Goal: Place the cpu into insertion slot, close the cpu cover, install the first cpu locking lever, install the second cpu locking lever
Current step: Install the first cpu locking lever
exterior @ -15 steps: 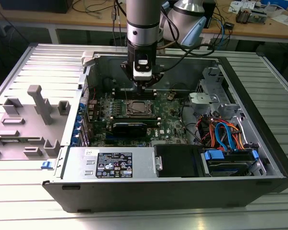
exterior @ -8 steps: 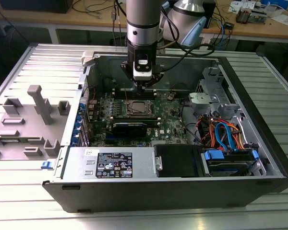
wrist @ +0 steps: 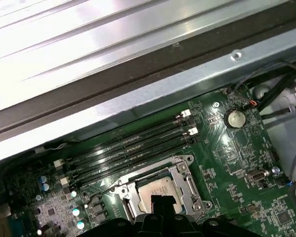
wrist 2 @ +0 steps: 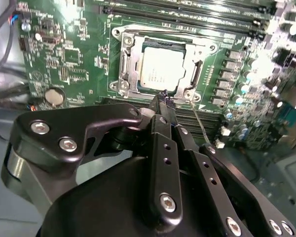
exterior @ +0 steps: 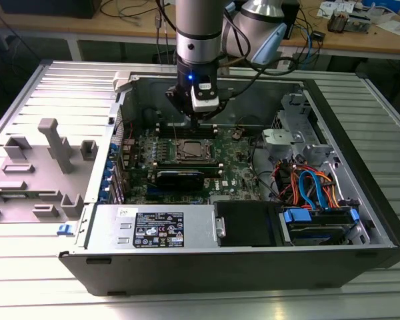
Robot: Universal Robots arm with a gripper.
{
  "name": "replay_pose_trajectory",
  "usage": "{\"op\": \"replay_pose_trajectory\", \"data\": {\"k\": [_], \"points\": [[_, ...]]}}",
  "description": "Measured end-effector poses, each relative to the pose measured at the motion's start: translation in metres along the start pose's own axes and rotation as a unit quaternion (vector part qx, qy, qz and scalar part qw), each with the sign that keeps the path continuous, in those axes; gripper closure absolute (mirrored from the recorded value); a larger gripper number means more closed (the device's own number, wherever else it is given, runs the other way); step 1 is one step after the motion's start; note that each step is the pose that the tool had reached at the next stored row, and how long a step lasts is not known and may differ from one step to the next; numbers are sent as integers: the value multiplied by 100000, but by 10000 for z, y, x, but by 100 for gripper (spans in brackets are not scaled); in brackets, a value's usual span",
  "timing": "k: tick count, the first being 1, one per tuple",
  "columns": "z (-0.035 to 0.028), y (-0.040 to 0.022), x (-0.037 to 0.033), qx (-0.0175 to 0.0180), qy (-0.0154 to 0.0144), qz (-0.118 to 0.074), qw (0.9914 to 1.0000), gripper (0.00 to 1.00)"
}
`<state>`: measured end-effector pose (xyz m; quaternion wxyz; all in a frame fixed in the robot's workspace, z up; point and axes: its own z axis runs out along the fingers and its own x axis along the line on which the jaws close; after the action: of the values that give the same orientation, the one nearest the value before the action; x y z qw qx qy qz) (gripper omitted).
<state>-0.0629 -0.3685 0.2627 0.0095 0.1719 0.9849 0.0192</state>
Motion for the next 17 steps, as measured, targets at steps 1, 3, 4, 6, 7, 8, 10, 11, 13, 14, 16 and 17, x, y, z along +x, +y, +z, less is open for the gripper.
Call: {"op": "replay_pose_trajectory", "data": {"k": [1, 3, 4, 6, 7, 8, 10, 11, 13, 14, 16, 17], "points": [[0, 0, 0, -10, 34, -863, 99996, 89], [0, 0, 0, -33, 110, -2705, 99963, 89], [0, 0, 0, -45, 162, -3889, 99924, 89], [0, 0, 0, -86, 279, -6826, 99766, 89], [0, 0, 1, -91, 311, -7584, 99712, 89], [0, -2, 2, -100, 335, -8267, 99657, 89], [0, -2, 3, -102, 343, -8322, 99652, 89], [0, -2, 3, -101, 342, -8322, 99652, 89], [0, -3, 3, -99, 344, -8318, 99653, 89], [0, -2, 3, -100, 342, -8316, 99653, 89], [0, -2, 3, -98, 345, -8316, 99653, 89], [0, -2, 3, -100, 345, -8317, 99653, 89]]}}
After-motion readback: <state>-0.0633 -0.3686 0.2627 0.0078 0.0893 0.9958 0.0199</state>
